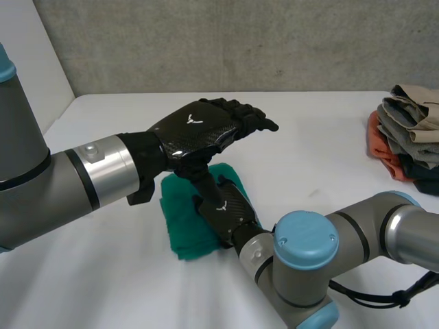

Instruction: Fold the laundry.

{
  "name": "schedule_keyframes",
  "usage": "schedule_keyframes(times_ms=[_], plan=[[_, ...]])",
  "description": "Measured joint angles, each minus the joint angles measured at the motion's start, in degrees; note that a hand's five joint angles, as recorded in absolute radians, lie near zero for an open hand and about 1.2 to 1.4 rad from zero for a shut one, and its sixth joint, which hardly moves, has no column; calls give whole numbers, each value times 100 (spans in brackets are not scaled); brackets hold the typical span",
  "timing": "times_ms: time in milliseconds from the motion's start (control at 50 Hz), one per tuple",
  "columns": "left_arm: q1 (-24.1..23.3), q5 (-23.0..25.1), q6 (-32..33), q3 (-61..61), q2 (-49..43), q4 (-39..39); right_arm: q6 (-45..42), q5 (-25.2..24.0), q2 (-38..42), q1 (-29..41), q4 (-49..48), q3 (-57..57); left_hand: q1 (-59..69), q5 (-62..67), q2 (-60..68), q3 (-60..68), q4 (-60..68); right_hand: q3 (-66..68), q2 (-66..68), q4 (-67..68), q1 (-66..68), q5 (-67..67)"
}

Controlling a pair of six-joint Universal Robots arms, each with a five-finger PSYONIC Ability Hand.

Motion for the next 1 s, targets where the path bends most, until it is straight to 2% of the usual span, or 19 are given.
schedule_keyframes(times_ms=[40,60,100,200,340,460,600,660,700,820,940,1000], plan=[[1,0,-6,0,-7,0,-18,-1,49,-2,2,-77,0,0,0,0,0,1642,1742,1518,1648,1399],[2,0,-7,1,-9,0,-24,1,69,-3,2,-120,0,0,0,0,0,2730,2875,2648,2576,2511],[6,0,-8,10,-10,1,-31,6,87,-6,-4,-199,0,0,0,0,0,3364,3496,3351,2845,3230],[12,-7,-12,72,-9,0,-9,25,16,-35,-36,-392,0,0,0,0,0,3526,3540,3596,2845,3324],[12,-81,-48,464,55,-2,78,69,-467,-428,24,-1219,0,0,0,0,0,3526,3540,3609,2845,3324],[28,-276,-285,893,202,7,101,69,-689,-1043,408,-2152,0,0,0,0,0,3526,3540,3610,2845,3408],[36,-512,-680,1240,369,146,184,-26,-747,-2092,803,-3213,0,0,0,0,0,3526,3540,3615,2845,3415],[27,-548,-759,1247,434,234,388,-192,-804,-2878,847,-3596,0,0,0,0,0,3527,3540,3625,2845,3408],[23,-552,-771,1231,449,257,485,-267,-826,-3130,847,-3670,0,0,0,0,0,3527,3540,3626,2845,3408],[-3,-542,-770,1063,439,318,1178,-954,-818,-4597,794,-3828,0,0,0,0,0,3529,3540,3626,2845,3452],[-91,-536,-762,872,298,383,1535,-1708,-221,-5571,631,-3728,0,0,0,0,0,3533,3540,3626,2845,3480],[-162,-535,-757,771,192,429,1531,-2177,364,-6122,531,-3505,0,0,0,0,0,3554,3540,3626,2845,3480]])
